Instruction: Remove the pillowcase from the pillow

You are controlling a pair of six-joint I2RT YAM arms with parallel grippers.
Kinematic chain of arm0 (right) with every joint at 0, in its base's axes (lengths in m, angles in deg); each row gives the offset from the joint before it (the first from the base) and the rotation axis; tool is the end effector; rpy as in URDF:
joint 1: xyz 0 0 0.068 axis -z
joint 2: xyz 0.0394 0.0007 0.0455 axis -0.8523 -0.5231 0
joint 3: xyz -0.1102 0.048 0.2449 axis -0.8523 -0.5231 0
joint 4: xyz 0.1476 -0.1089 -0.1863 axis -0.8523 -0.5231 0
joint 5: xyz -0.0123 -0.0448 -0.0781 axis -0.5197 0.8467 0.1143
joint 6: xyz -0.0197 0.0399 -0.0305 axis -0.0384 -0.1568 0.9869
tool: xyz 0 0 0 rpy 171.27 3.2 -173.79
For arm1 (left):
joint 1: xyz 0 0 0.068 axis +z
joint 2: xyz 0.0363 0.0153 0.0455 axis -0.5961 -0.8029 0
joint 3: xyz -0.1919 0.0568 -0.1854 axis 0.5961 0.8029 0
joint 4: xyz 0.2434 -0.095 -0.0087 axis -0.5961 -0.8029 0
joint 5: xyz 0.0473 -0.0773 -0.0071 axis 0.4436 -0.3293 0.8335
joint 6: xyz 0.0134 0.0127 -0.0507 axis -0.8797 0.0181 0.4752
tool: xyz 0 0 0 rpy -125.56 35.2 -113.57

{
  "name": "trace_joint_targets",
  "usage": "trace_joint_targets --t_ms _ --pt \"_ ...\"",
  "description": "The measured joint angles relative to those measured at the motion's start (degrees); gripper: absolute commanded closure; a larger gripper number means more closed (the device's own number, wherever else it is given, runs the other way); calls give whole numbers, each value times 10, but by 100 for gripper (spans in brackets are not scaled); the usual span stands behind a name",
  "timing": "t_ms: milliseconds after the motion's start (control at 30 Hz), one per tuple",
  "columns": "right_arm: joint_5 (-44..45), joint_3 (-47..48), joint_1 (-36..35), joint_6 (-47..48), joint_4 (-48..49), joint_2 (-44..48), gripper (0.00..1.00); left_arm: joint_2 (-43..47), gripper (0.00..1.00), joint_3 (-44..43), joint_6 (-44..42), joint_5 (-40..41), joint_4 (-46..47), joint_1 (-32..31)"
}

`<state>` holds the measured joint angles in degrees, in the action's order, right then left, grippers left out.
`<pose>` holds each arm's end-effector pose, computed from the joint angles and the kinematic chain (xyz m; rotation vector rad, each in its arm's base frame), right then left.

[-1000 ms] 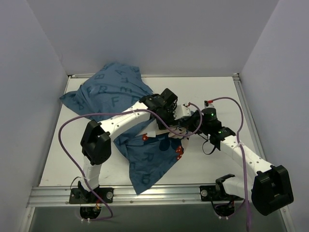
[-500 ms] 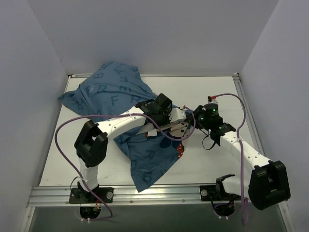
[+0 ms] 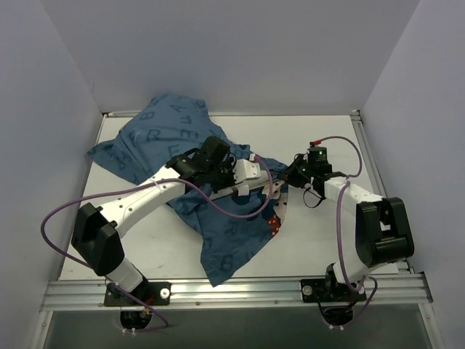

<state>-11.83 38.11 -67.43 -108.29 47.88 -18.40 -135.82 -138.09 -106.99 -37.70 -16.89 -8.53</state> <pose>0.3152 0.0612 0.2067 0.4349 2.1270 0.8731 0.2445 -0.2516 0.2973 1.6612 1.7487 -0.1955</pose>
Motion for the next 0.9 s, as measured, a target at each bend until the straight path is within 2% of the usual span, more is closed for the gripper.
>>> trace_joint_targets --t_ms 167,400,433,467,500,533,567,700,900 --pt "-40 12 0 12 32 -39 100 -2 98 -90 35 -48 -61 35" --pt "-84 20 0 42 71 -59 100 -18 98 -142 89 -81 -99 64" --pt "-92 20 0 48 76 -62 96 -25 98 -154 101 -82 -102 67" --pt "-97 20 -2 54 78 -62 86 -33 98 -168 111 -82 -104 68" --pt "-99 20 -5 61 79 -59 59 -42 98 -183 122 -82 -105 70" --pt "-97 21 -10 73 76 -53 48 -51 98 -198 134 -82 -105 71" --pt "-94 22 -14 83 71 -47 32 -59 98 -213 143 -81 -106 71" --pt "-30 61 -45 144 -21 31 16 -98 98 -283 173 -74 -112 76" --pt "48 134 -110 201 -111 180 14 -154 98 -359 208 -53 -110 83"
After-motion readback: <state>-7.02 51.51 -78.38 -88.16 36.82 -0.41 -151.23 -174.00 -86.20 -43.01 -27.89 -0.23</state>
